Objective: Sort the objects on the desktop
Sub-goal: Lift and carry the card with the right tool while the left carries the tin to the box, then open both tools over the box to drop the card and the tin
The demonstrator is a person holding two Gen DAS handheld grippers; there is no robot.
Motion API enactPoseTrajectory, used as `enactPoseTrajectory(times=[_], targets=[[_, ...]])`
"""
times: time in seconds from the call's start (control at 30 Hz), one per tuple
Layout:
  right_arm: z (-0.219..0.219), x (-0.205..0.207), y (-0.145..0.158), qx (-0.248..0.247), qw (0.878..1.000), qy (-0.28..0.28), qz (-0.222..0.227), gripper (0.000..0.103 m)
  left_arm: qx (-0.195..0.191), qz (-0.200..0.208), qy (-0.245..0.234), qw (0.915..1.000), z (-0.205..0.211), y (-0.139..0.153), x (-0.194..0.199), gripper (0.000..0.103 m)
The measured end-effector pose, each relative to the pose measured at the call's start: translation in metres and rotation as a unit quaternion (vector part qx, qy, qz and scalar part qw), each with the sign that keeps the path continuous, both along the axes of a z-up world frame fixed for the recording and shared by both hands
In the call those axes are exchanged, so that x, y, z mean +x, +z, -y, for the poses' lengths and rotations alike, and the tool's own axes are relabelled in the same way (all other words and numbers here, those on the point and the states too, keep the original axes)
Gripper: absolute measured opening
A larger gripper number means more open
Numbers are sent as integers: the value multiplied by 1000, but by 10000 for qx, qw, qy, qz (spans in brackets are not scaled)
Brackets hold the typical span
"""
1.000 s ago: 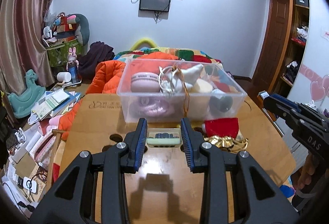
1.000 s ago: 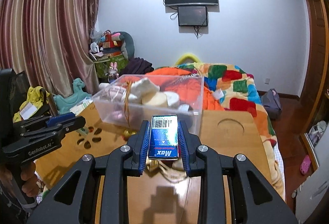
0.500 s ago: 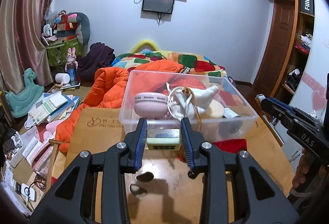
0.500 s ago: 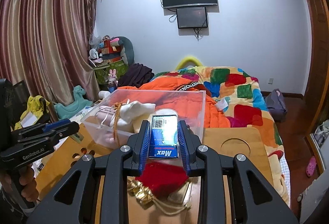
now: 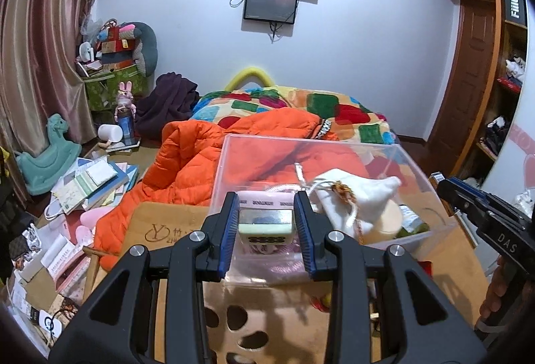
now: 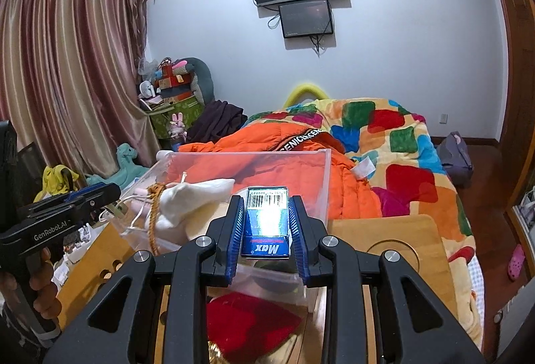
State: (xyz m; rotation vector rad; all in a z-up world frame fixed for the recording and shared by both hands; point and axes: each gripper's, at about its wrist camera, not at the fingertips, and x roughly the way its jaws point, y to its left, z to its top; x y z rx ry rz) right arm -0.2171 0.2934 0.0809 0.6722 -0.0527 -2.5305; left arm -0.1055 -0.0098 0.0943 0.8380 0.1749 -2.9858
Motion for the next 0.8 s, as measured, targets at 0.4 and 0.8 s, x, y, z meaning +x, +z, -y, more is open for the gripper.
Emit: enactPoseTrajectory(times=[0.4, 0.8], targets=[[21, -25, -18, 286, 9993, 160, 174, 25, 62, 184, 16, 9998, 5, -17, -12, 33], [30, -20, -21, 693, 9974, 137, 119, 25, 244, 240, -172, 9993, 0, -19, -5, 35]])
